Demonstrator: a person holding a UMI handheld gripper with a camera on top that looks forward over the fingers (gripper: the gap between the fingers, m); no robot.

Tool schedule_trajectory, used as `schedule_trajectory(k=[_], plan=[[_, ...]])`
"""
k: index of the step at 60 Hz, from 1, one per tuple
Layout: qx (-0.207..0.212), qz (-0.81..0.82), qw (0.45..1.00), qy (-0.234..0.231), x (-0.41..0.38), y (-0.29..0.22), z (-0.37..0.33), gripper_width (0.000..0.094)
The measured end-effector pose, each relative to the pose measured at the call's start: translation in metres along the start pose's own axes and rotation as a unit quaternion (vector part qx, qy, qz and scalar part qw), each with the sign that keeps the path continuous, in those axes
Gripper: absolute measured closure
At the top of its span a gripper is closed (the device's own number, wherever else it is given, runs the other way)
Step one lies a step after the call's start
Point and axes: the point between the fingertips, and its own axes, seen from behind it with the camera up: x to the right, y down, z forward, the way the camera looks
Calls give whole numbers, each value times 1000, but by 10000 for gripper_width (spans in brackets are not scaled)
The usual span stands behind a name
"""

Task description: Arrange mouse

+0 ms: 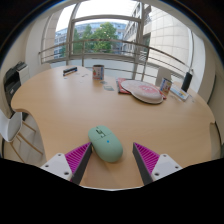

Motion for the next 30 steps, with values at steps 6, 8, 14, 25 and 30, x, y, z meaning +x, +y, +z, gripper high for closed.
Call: schedule_trajectory(k=[6, 8, 14, 25, 30], plan=[[6, -6, 1000, -2, 2, -14, 15, 107], [7, -4, 1000, -10, -1, -17, 20, 141], [5, 11, 999, -49, -14, -22, 31, 367], [9, -7, 998, -54, -18, -25, 34, 483], [-2, -1, 999, -50, -19, -31, 32, 513]])
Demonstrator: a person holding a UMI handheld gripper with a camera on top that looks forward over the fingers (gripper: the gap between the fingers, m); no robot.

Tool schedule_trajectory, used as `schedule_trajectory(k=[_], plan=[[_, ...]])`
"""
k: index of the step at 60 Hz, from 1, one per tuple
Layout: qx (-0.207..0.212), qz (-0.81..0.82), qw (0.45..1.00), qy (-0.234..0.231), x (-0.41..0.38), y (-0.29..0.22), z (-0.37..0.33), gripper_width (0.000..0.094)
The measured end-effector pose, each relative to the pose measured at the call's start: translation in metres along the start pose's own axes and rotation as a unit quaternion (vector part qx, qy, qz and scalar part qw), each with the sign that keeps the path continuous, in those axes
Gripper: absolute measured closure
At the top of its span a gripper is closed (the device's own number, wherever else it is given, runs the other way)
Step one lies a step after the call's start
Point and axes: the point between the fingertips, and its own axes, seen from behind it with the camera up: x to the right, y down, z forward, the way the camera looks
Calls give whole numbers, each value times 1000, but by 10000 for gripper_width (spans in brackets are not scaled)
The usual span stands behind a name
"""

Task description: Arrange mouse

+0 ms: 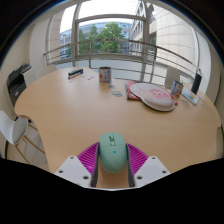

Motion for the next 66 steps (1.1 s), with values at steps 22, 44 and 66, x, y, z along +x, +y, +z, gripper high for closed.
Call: schedule_trajectory(k=[22, 44, 66], plan=[[178, 22, 984, 0, 57, -270, 18, 522], [51, 50, 995, 71, 200, -228, 196, 519], [40, 55, 994, 91, 207, -216, 154, 87]])
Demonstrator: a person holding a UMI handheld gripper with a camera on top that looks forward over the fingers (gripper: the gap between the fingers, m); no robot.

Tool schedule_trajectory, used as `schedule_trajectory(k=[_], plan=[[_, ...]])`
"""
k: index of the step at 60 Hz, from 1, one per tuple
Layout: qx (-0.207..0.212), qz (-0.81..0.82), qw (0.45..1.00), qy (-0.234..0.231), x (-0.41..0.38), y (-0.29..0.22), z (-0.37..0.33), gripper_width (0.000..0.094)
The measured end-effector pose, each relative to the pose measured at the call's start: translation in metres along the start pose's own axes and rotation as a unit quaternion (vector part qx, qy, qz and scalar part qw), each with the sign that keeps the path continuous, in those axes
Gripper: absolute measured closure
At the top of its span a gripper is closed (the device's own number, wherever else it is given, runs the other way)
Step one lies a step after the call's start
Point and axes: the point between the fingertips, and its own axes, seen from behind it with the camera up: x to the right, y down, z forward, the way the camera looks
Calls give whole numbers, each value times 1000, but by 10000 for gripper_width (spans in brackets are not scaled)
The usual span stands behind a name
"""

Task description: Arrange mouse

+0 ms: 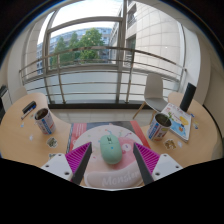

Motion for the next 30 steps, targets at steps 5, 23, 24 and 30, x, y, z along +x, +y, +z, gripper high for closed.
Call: schedule_trajectory(k=[5, 23, 24, 30], plan=[[6, -12, 1000, 4, -2, -2, -48, 91], [12, -32, 999, 14, -24, 44, -248, 88], [12, -35, 999, 16, -24, 47, -257, 87], [11, -36, 999, 23, -30, 72, -308, 88]])
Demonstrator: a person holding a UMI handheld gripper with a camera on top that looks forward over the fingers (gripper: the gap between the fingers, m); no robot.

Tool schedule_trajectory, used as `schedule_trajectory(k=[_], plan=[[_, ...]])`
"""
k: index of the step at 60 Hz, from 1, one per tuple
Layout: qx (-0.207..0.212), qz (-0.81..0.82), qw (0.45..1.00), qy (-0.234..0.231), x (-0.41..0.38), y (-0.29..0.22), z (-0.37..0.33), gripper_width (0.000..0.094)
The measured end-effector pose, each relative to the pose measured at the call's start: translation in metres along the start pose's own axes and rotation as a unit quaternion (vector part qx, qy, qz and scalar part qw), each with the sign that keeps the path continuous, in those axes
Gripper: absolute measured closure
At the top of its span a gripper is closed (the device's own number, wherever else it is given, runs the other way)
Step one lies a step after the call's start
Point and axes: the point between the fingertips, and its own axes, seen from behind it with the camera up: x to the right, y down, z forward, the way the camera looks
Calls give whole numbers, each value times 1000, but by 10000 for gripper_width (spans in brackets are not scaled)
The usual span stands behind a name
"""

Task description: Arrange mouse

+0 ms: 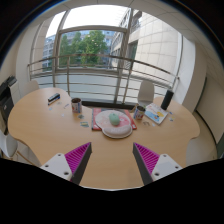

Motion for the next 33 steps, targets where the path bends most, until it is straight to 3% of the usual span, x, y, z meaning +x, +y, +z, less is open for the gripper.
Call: schedule_trajectory(k=[15, 33], plan=[[3, 2, 1000, -1, -11, 33, -76, 89], [14, -16, 1000, 9, -8, 44, -98, 91]])
